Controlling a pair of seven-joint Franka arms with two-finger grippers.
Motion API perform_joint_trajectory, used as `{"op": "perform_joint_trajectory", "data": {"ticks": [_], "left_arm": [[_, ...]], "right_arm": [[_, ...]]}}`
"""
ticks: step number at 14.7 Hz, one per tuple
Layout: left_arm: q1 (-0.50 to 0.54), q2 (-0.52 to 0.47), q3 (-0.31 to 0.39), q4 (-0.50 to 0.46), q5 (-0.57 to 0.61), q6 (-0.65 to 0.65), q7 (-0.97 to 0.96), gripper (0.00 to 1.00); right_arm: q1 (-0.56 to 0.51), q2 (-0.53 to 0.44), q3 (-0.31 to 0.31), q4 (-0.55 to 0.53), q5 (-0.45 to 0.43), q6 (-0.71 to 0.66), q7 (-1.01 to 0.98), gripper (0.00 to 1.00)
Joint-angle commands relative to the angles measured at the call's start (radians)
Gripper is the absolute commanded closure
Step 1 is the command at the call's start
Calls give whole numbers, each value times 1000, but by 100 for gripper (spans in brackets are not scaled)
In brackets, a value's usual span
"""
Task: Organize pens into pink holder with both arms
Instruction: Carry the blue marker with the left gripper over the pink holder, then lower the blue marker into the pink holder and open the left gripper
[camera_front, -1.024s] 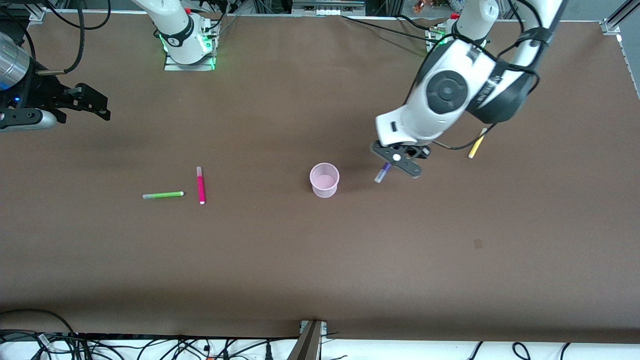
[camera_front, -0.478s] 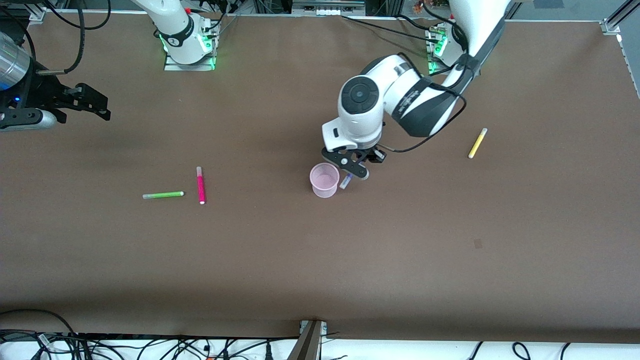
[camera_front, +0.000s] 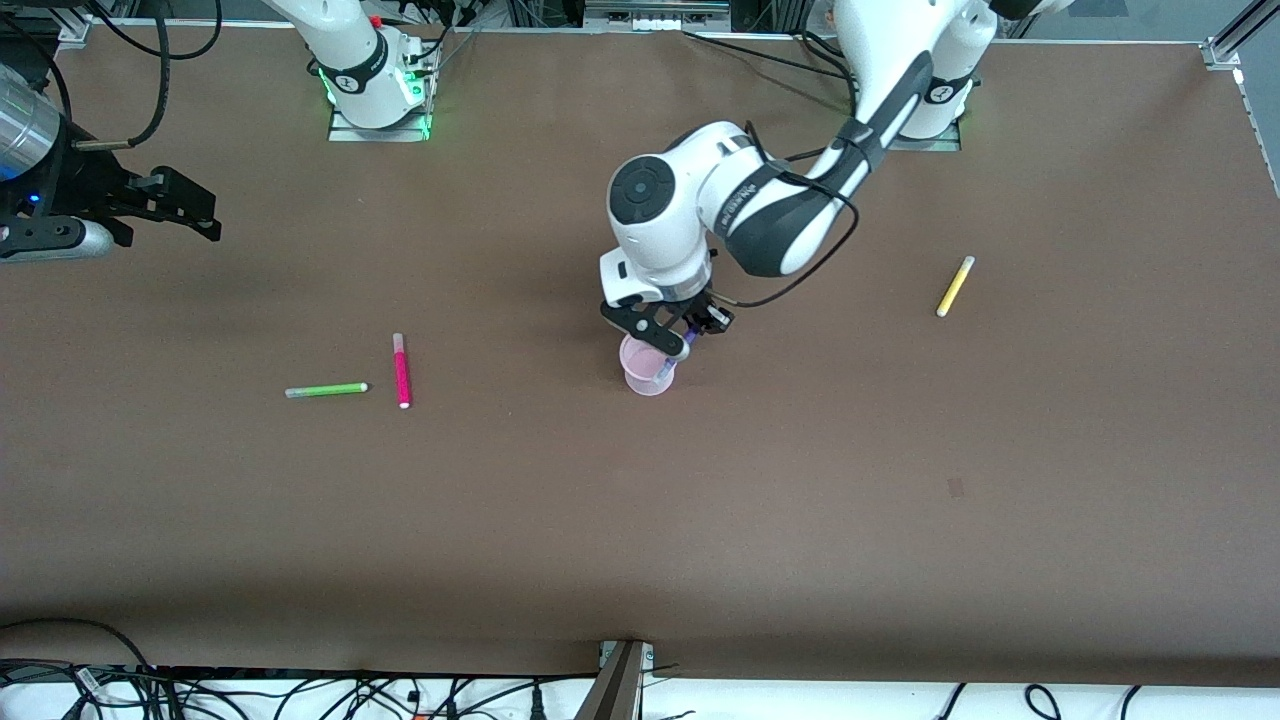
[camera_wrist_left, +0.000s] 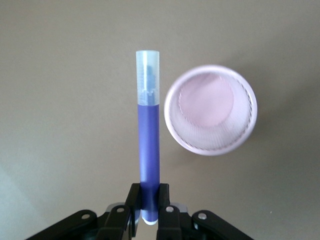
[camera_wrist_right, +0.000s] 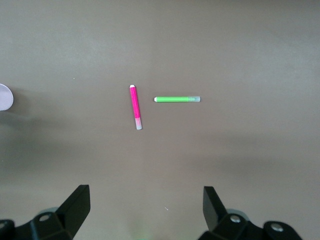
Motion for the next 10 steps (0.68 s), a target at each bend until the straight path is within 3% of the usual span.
{"op": "perform_joint_trajectory", "data": {"ticks": [1,10], "left_arm": [[-29,16,24,49,21,-91,-7,97],[-81,82,37,134,29,-104,-10,96]], "right_arm": [[2,4,-1,22,1,-10,3,0],[1,6,-4,22,1,-9,0,0]]}}
